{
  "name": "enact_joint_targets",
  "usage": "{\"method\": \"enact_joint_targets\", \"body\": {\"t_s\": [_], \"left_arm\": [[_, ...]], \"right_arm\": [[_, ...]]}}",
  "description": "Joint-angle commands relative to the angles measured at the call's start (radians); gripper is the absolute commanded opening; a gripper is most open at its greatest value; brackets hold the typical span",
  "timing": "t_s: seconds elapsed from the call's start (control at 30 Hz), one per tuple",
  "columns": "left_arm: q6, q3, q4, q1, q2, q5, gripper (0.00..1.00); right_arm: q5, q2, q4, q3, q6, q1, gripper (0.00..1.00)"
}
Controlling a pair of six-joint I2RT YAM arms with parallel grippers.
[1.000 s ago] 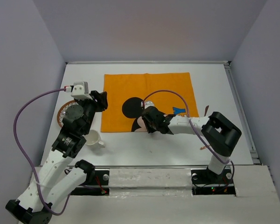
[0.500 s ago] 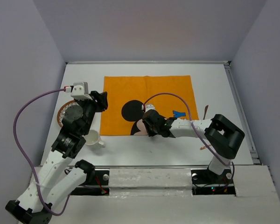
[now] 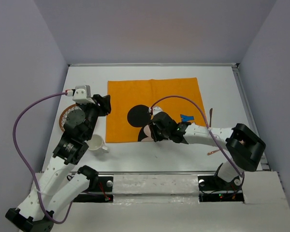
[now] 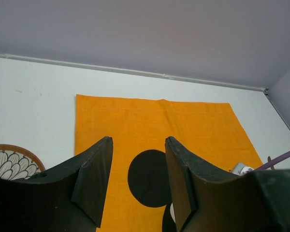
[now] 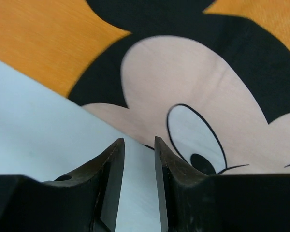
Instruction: Set the dinner table for one person
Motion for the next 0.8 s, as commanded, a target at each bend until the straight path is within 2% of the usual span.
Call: {"method": "enact_joint_targets", "body": {"t_s": [0.0, 0.1, 0.3, 0.6, 0.77], "left_arm": [[0.028, -0.006, 0.040, 0.007, -0.028, -0.040, 0.58], [0.028, -0.006, 0.040, 0.007, -0.035, -0.046, 0.57], [0.025, -0.004, 0.041, 0.007, -0.035, -0.032, 0.58], [0.024, -0.004, 0.043, 0.008, -0.045, -0.024, 0.58], [0.022, -0.006, 0.044, 0.008, -0.048, -0.021, 0.58]], "right_arm": [[-0.091, -0.060, 0.068, 0.082, 0.000, 0.011, 0.37], [-0.035, -0.010, 0.066, 0.102, 0.012, 0.011, 0.36], [-0.017, 0.153, 0.097, 0.101, 0.043, 0.011, 0.31], [-0.059, 0.249, 0.132, 0.130, 0.049, 0.069, 0.28], [-0.048, 0.248, 0.131, 0.145, 0.061, 0.080, 0.28]]}}
